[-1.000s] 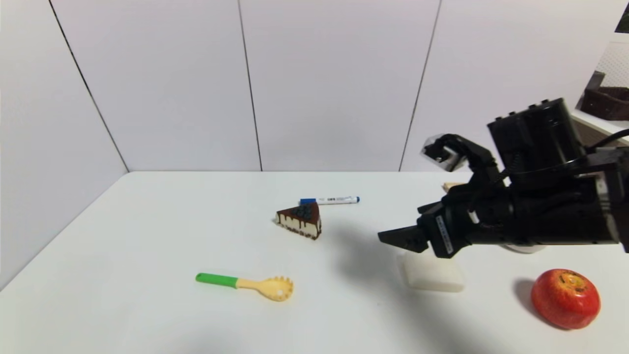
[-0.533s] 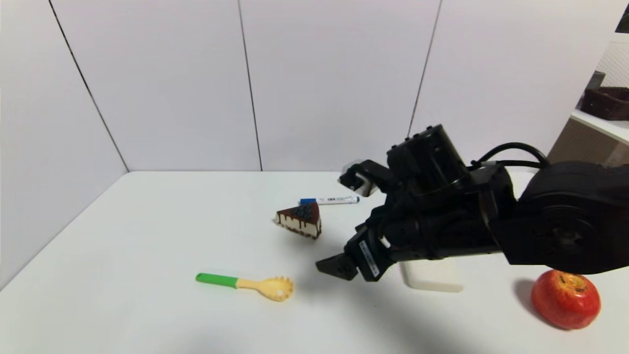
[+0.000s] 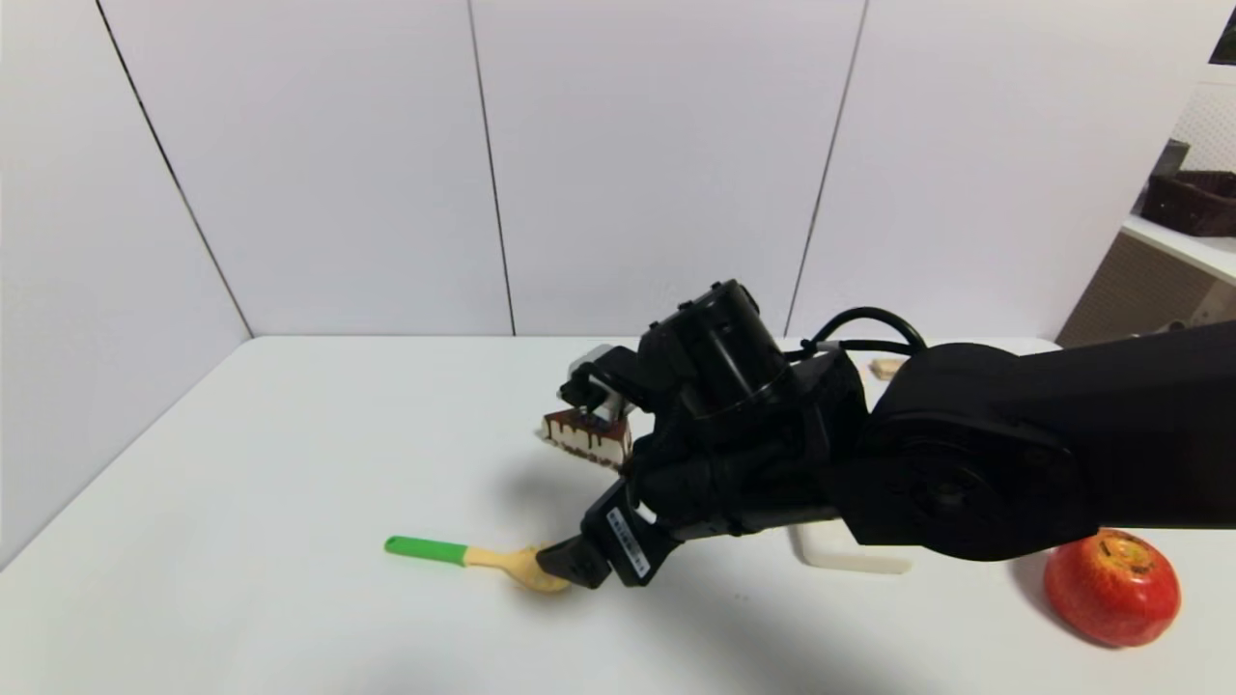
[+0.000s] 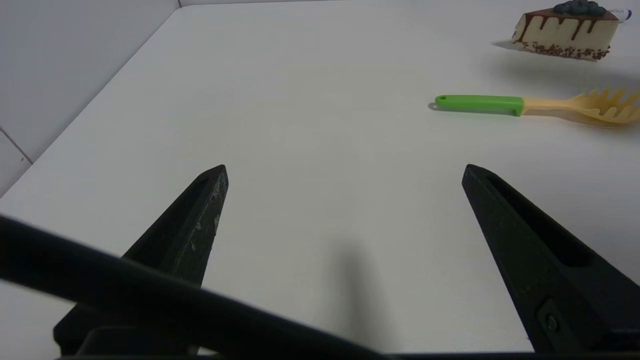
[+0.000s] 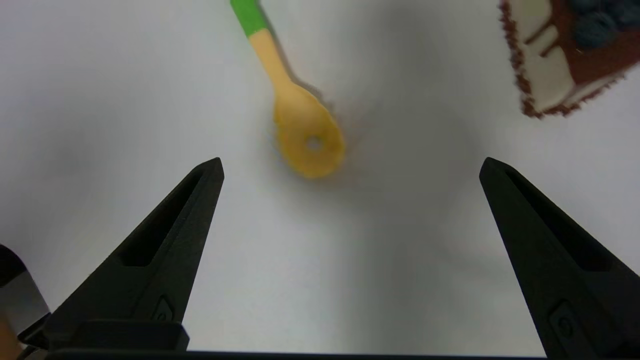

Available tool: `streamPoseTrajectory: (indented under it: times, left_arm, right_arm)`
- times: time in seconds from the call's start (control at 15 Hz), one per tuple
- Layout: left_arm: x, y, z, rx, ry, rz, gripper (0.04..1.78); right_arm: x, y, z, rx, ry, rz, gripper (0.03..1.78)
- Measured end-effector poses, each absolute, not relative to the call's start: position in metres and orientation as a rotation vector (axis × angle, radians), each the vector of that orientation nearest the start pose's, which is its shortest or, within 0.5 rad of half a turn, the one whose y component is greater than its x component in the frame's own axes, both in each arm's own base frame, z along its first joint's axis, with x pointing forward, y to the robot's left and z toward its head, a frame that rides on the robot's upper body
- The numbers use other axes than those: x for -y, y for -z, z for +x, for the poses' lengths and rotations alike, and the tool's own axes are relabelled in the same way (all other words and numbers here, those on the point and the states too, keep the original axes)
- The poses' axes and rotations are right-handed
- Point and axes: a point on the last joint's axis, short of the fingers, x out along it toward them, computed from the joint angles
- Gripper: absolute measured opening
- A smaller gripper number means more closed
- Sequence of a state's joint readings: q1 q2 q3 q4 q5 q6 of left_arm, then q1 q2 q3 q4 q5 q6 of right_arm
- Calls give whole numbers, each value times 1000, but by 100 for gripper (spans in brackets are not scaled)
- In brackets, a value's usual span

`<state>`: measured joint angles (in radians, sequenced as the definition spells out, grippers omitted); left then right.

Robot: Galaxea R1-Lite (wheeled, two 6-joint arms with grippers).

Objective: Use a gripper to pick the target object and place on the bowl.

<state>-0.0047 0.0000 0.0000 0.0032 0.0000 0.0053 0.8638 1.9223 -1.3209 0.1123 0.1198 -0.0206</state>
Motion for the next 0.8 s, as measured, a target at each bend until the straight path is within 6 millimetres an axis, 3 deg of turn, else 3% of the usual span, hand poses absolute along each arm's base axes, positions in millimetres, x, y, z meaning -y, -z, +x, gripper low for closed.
streamPoseTrajectory:
  times: [0.33,0.6,0.8]
  left_arm:
    - [0,-75,-23,-3,5,6,169]
    - [0,-75,-23,-3,4,5,169]
    - [0,-75,-23,-3,5,5,169]
  right_arm:
    - [-304,-171,240,-641,-1006,-366,177]
    - [-321,-177,245,-588,-1036,-371,177]
    - [-332,-169,251,-592,-1045,-386,177]
